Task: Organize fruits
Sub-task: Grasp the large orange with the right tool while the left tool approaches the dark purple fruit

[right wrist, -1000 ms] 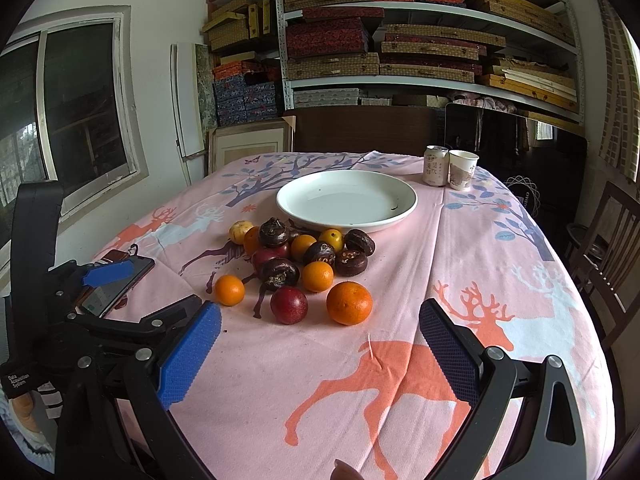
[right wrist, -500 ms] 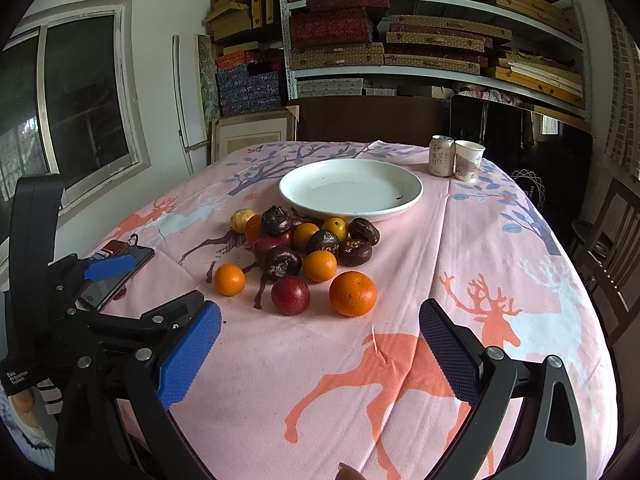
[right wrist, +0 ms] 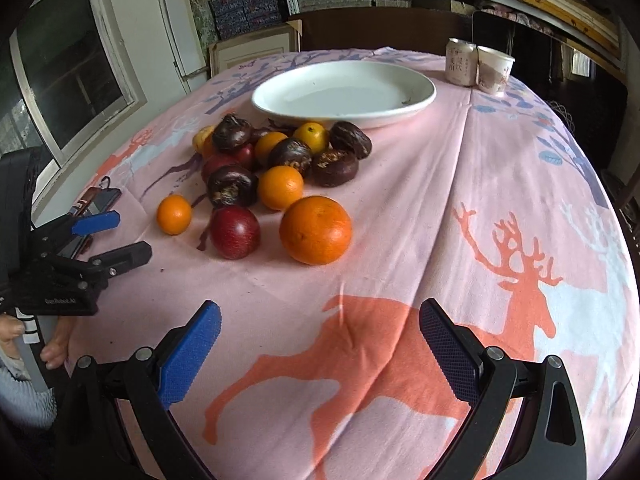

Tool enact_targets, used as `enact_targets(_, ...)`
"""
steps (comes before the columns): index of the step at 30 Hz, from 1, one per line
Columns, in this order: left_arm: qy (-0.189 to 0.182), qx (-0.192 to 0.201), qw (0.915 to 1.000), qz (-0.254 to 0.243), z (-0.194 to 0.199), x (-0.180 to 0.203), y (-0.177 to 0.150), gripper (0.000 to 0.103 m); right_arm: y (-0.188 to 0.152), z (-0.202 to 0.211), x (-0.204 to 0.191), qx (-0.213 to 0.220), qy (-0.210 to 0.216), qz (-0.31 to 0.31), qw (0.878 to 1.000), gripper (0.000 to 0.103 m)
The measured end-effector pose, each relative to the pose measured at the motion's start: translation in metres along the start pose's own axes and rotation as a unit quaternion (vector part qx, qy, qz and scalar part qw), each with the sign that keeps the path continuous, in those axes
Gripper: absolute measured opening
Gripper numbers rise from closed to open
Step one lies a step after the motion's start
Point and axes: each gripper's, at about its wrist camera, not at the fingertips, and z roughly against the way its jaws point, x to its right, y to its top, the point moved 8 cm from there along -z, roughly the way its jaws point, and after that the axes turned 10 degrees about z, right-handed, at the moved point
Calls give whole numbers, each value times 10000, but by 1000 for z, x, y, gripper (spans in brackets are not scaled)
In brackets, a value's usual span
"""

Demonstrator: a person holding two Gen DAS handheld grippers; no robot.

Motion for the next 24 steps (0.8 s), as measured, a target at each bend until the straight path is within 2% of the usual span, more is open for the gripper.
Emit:
enact_targets(4, 382, -128, 9987, -306, -14, 3, 4, 99, -15, 0, 10, -148, 71, -27, 9999, 99)
enact_targets(7, 499, -324, 9967, -556, -27, 10, 1, 99, -23, -1, 13, -258, -2, 98, 9996, 100)
enact_targets(10, 342, -443, 9970, -536, -30, 8, 3, 99, -25, -3, 14, -309, -109, 283, 9991, 99)
enact_targets(12, 89, -546, 9976, -419, -33, 3, 4, 99, -26, -6, 18, -379, -211, 369, 9984, 100)
enact_targets(14, 58, -503, 9969, -605, -33, 4, 3, 99, -28, -7, 16, -352, -280, 599, 9972, 100)
enact_targets(19, -98, -537, 9951, -830, -34, 8, 6, 99, -33, -2, 16, -265, -8, 1037, 9943, 100)
enact_targets(24, -122, -351, 9966, -739, -37, 9, 20, 99, -23, -2, 15, -203, 43, 1037, 9944, 100)
